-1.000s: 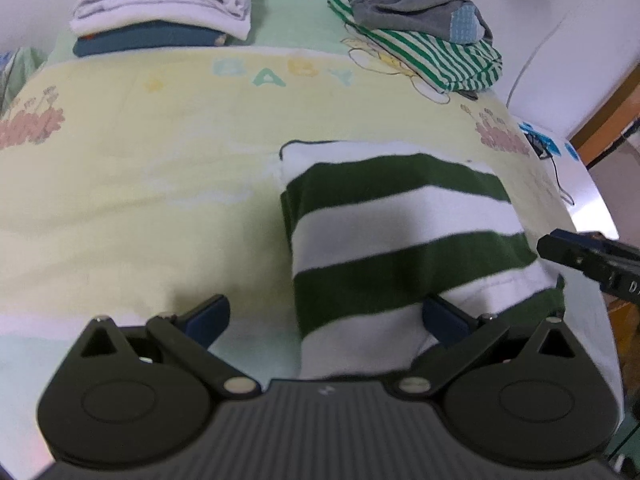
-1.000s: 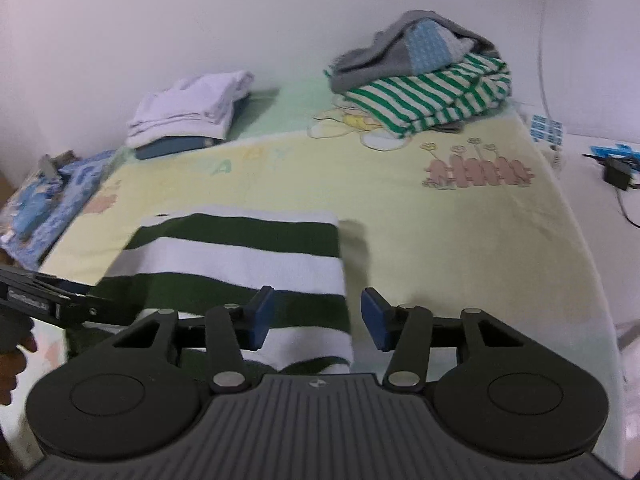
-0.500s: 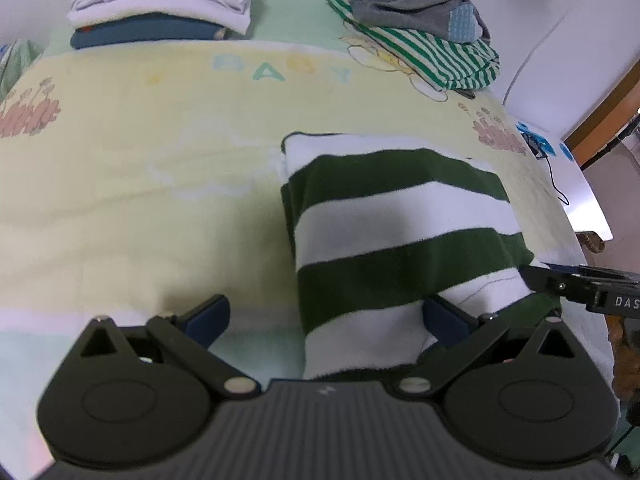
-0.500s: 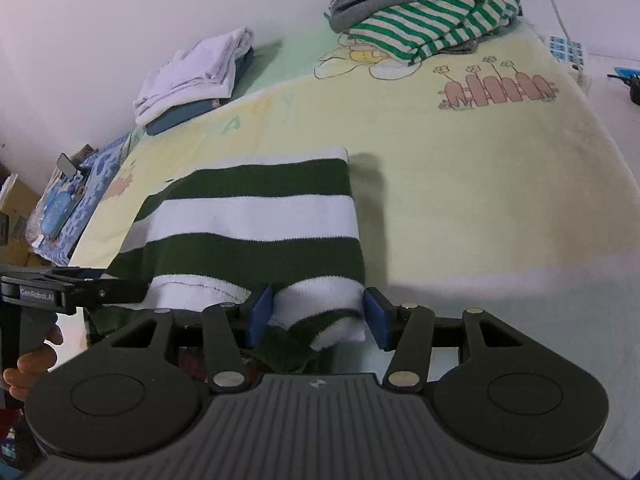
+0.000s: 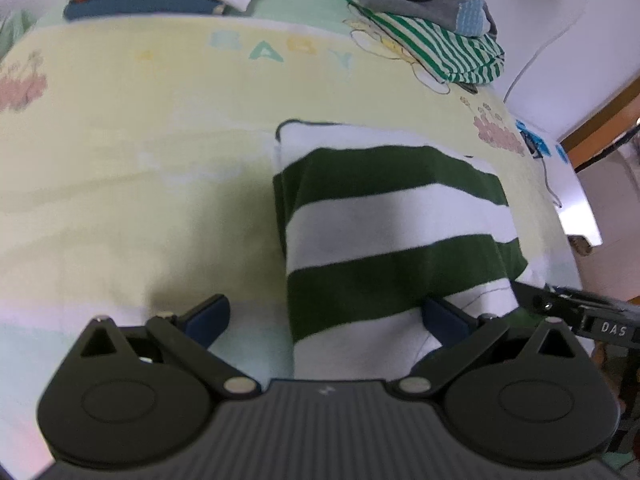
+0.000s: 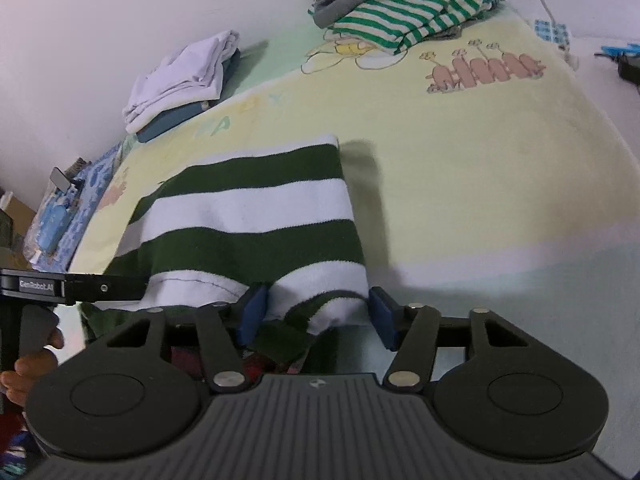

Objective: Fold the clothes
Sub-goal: 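Slide both tools under the end of the striped cardigan bundle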

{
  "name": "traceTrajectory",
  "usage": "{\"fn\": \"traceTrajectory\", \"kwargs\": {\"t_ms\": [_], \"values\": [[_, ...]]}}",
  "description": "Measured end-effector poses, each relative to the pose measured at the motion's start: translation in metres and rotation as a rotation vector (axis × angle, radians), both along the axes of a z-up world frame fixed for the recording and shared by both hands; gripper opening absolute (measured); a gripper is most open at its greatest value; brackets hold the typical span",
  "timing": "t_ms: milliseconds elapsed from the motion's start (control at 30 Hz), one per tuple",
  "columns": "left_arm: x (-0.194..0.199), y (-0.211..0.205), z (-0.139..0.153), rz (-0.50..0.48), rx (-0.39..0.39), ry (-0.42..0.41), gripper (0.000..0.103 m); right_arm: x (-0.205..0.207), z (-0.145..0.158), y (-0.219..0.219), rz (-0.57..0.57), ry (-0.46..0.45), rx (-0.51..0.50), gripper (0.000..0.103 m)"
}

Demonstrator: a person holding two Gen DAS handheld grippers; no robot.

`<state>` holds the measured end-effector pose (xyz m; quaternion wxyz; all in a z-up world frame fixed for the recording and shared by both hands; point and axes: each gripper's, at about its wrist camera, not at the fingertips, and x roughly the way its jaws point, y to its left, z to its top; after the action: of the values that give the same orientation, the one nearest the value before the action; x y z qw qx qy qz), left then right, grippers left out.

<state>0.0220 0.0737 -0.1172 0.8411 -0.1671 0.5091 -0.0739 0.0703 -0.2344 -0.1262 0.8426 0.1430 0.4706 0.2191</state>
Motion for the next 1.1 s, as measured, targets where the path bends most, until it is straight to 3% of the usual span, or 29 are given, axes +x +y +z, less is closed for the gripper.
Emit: {"fn": "traceTrajectory", "kwargs": {"t_ms": [300,500,600,700,867,1100], "values": [[0.005,-0.003,-0.001,-0.039,0.014,-0.013,0.102,0.012,-0.001,-0.002,0.033,0.083,0.055,0.048],[0.003,-0.005,-0.001,-0.028,0.029,-0.023,0.102,0.015,0.002,0.006,0.073,0.077,0.005,0.048],[0.002,-0.008,-0.001,0.01,0.004,-0.024,0.102,0.015,0.001,0.006,0.053,0.081,0.01,0.051],[0.002,-0.011,-0.003,0.011,-0.103,-0.008,0.102,0.013,0.001,0.006,0.041,0.069,0.012,0.051],[-0.001,-0.036,-0.003,-0.034,-0.032,-0.039,0.102,0.011,0.001,0.008,0.041,0.057,0.001,0.052],[0.001,-0.03,-0.004,-0.042,-0.074,-0.035,0.102,0.014,0.001,0.008,0.06,0.059,-0.016,0.054]]}}
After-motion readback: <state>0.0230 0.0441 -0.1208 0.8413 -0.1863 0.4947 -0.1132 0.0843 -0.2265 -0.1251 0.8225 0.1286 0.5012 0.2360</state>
